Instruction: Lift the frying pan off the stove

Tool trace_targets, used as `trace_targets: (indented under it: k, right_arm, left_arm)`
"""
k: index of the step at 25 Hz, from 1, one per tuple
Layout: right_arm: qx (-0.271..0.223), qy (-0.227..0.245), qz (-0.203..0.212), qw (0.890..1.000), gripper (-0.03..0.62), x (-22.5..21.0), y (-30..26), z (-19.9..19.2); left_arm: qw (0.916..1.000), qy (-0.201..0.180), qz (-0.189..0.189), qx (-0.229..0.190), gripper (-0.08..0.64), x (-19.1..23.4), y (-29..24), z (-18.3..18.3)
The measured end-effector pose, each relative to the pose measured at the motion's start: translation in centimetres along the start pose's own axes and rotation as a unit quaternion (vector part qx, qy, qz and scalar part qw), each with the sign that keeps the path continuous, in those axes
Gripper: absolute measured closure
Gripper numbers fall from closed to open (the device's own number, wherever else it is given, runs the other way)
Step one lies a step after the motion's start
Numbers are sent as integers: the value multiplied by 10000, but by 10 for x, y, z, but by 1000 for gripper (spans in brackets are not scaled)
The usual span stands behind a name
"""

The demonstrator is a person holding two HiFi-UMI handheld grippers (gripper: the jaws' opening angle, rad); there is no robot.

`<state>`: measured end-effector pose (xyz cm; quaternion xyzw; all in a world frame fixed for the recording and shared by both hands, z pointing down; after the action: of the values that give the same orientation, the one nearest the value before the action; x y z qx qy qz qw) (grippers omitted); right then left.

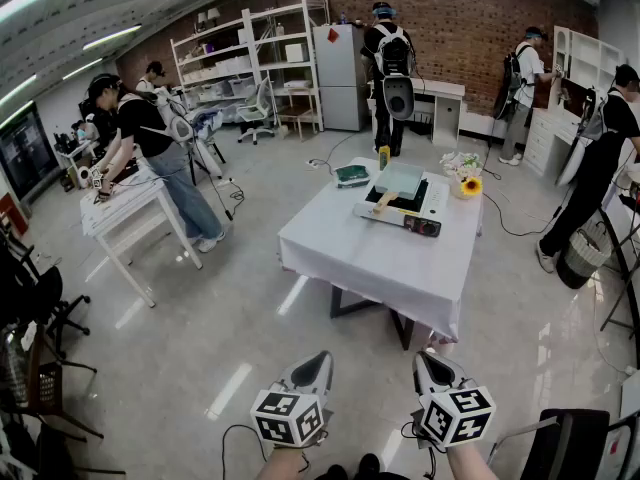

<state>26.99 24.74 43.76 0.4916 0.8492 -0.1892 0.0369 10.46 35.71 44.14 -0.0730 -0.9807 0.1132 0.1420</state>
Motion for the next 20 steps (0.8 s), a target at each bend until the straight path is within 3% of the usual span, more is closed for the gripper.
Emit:
trace_targets:
  k: [20]
  right_arm:
    - [-186, 175, 81, 9996, 592, -3, 0, 8]
  left_arm:
    - [9998, -133, 55, -98, 548, -6, -2, 3]
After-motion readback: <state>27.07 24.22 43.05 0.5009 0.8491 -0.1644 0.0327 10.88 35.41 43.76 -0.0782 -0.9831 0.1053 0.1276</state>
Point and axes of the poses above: the fingertips, and each gripper's own axes: y backward along the fingers, x to its left, z out of its top, the point moved 3 cm from there along y, backward along the fingers, and after that the axes turned 1 degree about -x, right-handed, at the moved point
